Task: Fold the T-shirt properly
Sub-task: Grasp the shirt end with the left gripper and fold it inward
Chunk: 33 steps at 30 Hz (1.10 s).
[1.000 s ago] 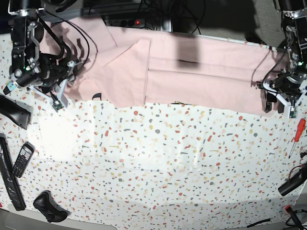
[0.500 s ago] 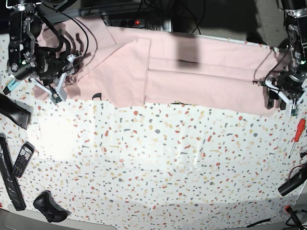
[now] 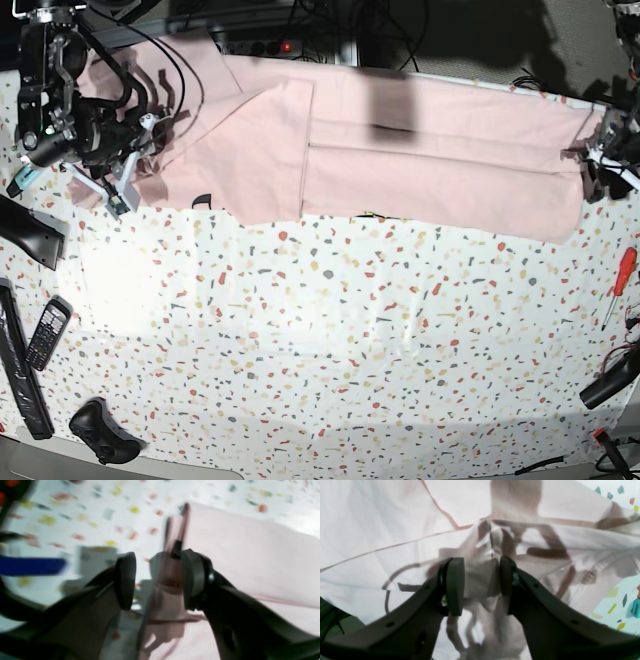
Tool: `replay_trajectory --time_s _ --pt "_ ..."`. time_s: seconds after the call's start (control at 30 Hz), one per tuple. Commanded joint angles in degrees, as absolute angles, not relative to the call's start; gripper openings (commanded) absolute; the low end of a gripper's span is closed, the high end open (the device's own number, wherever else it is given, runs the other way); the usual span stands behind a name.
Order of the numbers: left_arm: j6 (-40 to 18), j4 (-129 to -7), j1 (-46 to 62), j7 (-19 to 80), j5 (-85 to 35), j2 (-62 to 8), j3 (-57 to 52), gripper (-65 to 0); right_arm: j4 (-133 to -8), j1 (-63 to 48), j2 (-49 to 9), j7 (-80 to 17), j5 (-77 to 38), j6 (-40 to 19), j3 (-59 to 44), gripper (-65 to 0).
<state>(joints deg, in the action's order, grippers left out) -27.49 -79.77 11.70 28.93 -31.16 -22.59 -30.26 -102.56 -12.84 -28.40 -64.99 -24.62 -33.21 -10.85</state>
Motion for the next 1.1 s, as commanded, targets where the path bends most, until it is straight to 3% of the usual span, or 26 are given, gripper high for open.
replay_trajectory --time_s 0.0,0.37,1.07 --pt "-28.2 -79.2 11.6 28.3 -33.5 -23.7 -31.5 -37.0 -103.4 -12.3 -29.2 -64.5 -25.1 -33.3 -11.3 -42.1" --pt "-40.0 -67.8 11.1 30.6 -46.7 -23.7 -32.7 -37.1 -103.4 -12.2 -29.2 -64.5 -25.1 -33.3 -11.3 -42.1" --pt "-40.0 -67.9 6.6 41.6 -46.9 -23.7 -32.4 -37.1 -103.4 -12.2 -29.2 -64.5 -25.1 -33.2 -11.3 -42.1"
